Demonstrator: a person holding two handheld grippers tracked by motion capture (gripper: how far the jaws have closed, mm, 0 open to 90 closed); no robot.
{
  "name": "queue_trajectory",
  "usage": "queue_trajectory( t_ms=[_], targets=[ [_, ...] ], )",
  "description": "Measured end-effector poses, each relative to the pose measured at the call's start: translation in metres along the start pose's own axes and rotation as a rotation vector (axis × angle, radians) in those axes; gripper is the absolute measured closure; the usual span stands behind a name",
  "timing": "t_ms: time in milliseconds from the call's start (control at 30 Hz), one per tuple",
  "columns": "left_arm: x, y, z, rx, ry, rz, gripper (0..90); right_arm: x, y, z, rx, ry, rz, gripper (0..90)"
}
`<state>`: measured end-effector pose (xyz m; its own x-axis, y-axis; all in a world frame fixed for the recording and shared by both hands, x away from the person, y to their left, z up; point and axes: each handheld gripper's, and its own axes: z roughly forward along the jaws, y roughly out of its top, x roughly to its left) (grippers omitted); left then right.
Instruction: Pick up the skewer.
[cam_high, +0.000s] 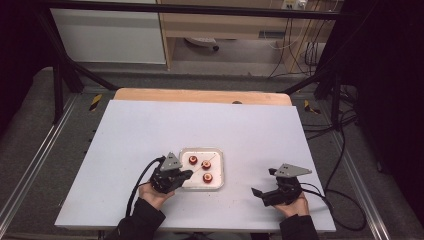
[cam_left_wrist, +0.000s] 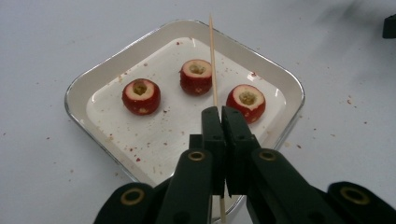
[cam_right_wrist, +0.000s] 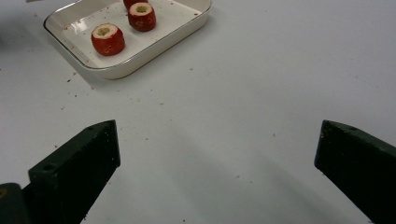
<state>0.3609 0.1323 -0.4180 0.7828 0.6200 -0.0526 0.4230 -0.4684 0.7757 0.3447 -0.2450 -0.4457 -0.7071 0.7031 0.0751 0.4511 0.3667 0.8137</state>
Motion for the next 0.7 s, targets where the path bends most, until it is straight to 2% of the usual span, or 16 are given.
queue_trajectory(
  t_ms=[200, 300, 367, 567, 700],
  targets=[
    [-0.003, 0.006, -0.001, 0.012, -0.034, 0.037, 88.6, 0.008, 0.008, 0.004, 0.024, -0.023, -0.074, 0.7],
    [-0.005, 0.01, 0.0, 0.036, -0.047, 0.062, 88.6, 0.014, 0.014, 0.008, 0.049, -0.032, -0.115, 0.8],
    [-0.006, 0.013, 0.0, 0.046, -0.05, 0.079, 88.6, 0.015, 0.015, 0.009, 0.055, -0.035, -0.125, 0.8],
    [-0.01, 0.02, 0.001, 0.062, -0.059, 0.109, 88.6, 0.027, 0.025, 0.016, 0.091, -0.051, -0.211, 2.3],
    [-0.015, 0.026, 0.005, 0.075, -0.072, 0.132, 88.6, 0.032, 0.03, 0.017, 0.098, -0.054, -0.248, 3.3]
  ],
)
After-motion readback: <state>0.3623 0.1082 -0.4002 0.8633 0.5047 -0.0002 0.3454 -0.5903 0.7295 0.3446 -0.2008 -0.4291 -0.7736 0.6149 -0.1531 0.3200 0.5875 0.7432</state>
